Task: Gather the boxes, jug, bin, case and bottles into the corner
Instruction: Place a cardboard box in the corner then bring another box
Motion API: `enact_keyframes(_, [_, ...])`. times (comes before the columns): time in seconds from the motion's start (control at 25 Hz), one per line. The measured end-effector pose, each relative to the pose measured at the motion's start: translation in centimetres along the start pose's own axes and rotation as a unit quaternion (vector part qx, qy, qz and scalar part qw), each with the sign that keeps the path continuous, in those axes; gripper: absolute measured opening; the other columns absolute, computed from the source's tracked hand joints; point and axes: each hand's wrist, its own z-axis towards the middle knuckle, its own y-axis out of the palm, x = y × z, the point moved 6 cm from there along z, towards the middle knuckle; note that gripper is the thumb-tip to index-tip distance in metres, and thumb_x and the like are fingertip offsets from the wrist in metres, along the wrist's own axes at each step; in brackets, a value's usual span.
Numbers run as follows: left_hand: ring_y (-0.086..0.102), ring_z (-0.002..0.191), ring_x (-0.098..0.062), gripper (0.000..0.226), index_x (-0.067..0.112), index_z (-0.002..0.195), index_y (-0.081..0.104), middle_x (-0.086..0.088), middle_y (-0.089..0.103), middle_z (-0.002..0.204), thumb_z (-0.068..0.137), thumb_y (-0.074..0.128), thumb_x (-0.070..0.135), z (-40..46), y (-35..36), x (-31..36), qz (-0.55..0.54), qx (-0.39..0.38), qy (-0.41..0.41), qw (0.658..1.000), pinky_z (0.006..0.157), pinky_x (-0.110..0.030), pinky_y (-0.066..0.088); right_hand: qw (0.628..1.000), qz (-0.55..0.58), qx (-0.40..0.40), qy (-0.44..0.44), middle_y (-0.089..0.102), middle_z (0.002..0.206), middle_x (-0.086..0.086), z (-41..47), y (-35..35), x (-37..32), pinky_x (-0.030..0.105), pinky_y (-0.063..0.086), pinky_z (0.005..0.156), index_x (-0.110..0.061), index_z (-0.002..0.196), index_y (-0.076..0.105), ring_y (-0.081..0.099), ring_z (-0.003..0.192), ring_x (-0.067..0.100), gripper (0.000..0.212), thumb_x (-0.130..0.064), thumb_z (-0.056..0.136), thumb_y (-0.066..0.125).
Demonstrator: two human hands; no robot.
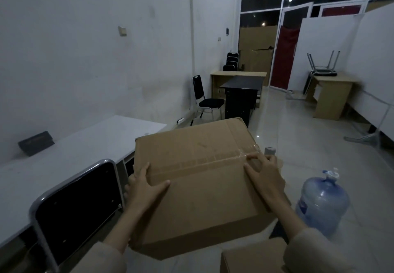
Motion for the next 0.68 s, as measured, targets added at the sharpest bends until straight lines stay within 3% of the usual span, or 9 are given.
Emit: enact_keyframes(0.68, [0.025, 0.135, -0.039, 0.088, 0.035, 0.143, 0.022, -0.014, 0.013, 0.150, 0.071, 0.071, 0.052, 43.4, 15.3, 2.5, -0.027, -0.107, -0.036, 0.993, 0.110, -0.057, 0.027, 0.998, -0.051, -0.029, 0.018, 0.041, 0.100, 0.000, 38.3, 26.7, 4.4, 0.029, 0.041, 0.063, -0.027, 0.101, 0.058, 0.050, 0.079, 0.019, 0.016, -0.034, 0.086, 0.057])
